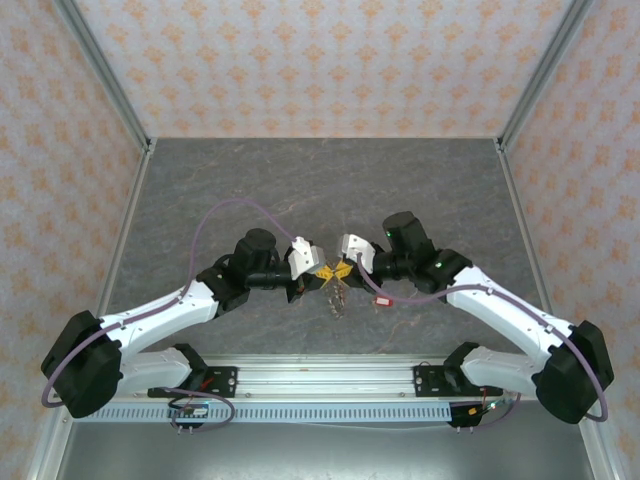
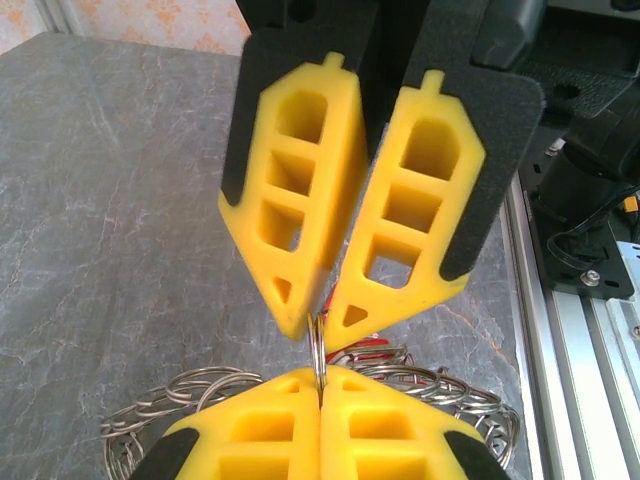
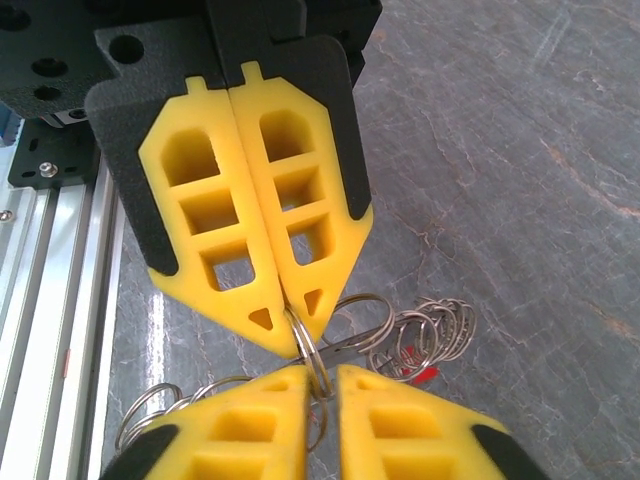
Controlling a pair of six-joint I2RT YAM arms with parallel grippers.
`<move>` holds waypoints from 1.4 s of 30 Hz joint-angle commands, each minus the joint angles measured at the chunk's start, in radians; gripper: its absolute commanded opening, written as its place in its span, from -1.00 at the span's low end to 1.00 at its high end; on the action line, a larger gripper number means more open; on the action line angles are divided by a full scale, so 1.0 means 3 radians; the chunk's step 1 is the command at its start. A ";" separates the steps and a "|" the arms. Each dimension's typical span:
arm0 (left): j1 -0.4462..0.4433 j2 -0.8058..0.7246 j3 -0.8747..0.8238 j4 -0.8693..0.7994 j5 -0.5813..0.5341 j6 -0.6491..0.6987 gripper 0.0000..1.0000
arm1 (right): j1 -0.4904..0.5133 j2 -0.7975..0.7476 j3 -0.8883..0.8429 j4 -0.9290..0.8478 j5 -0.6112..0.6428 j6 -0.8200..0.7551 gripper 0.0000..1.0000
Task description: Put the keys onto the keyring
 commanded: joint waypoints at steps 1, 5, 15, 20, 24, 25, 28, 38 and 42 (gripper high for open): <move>-0.0010 0.0003 0.0096 0.0108 0.0113 0.0060 -1.00 | -0.0011 0.0054 0.0147 0.0041 -0.0070 -0.0030 -0.84; -0.0010 0.0000 0.0129 -0.0017 0.0046 0.0129 -0.81 | -0.0013 0.0084 0.0252 -0.0122 -0.0032 -0.0044 -0.93; -0.0010 0.0029 0.0246 -0.0289 -0.0051 0.0295 -0.64 | 0.0027 0.0114 0.0571 -0.0771 0.0162 -0.0238 -0.97; -0.0015 0.0039 0.0284 -0.0264 -0.0049 0.0279 -0.61 | 0.0113 0.0176 0.0719 -0.0996 0.0358 -0.0313 -0.98; -0.0020 0.0065 0.0295 -0.0217 -0.0034 0.0256 -0.60 | 0.0164 0.0178 0.0805 -0.1083 0.0400 -0.0345 -0.98; -0.0024 0.0070 0.0295 -0.0207 -0.0031 0.0256 -0.60 | 0.0175 0.0267 0.0832 -0.1108 0.0416 -0.0361 -0.98; -0.0041 0.0099 0.0320 -0.0234 -0.0031 0.0259 -0.61 | 0.0191 0.0300 0.0889 -0.1145 0.0421 -0.0377 -0.98; -0.0077 0.0126 0.0321 -0.0299 -0.0052 0.0300 -0.84 | 0.0211 0.0267 0.0906 -0.1067 0.0362 -0.0359 -0.97; -0.0077 0.0130 0.0302 -0.0305 -0.0040 0.0295 -0.81 | 0.0212 0.0215 0.0848 -0.0924 0.0262 -0.0282 -0.96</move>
